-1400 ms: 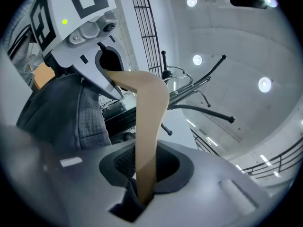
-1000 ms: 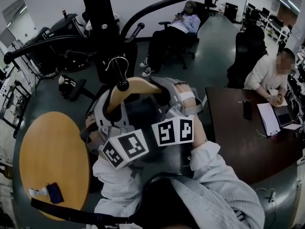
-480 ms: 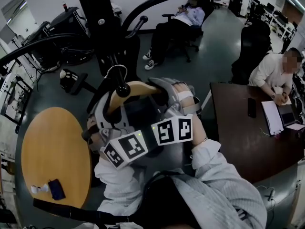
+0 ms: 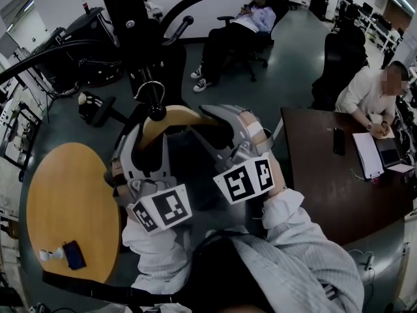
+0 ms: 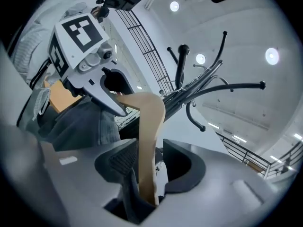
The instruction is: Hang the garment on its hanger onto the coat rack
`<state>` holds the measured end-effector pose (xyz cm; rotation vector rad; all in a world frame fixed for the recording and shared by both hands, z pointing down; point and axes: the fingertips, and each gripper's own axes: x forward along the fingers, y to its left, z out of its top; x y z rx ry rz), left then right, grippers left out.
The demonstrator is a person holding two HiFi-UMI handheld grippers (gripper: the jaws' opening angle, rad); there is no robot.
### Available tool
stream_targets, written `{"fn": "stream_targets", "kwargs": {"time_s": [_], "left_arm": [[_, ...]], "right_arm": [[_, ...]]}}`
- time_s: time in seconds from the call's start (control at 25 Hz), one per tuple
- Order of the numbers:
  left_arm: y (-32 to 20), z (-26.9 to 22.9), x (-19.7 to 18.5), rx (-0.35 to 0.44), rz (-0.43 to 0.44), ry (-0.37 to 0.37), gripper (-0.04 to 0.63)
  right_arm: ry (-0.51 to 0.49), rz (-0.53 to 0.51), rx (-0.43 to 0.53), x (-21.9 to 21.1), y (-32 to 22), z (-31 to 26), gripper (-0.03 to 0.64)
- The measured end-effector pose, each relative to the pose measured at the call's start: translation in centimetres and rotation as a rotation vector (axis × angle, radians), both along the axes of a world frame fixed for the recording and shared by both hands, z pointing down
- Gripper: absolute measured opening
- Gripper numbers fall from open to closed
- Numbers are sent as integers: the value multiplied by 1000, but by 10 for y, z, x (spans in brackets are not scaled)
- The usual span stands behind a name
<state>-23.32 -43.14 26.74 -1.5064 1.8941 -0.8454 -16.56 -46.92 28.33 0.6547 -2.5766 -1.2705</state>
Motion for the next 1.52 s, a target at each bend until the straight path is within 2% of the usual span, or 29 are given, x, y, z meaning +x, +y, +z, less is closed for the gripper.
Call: {"fn": "stream_targets", "kwargs": {"time_s": [0.16,0.28,0.4,0.56,0.72,0.76,0.88,0.96,1.2,1.52], "left_arm": [[19,-2,6,48,-16,7,183],[37,-18,20,125,53,74,183],[51,-32,45,199,164,203,183],[51,-26,88,218,323,417,181],[50,-16,120,215,395,582,175],[51,-13,127,212,408,617,143],[51,-4,146,157,430,647,12],[50,1,155,130,437,668,5],[45,14,162,141,442,839,5],[46,24,175,104,456,848,5]], "right_arm": [[-32,9,-22,21,13,0,141],[-118,21,-94,41,21,-3,141],[-228,29,-195,59,28,-6,141],[-375,27,-315,83,38,-14,130],[-478,70,-382,110,48,-16,11],[-485,82,-392,115,51,-14,3],[-496,111,-422,126,58,-9,2],[-503,124,-444,131,62,-5,2],[-531,148,-507,139,68,9,2],[-521,185,-519,154,72,18,0]]}}
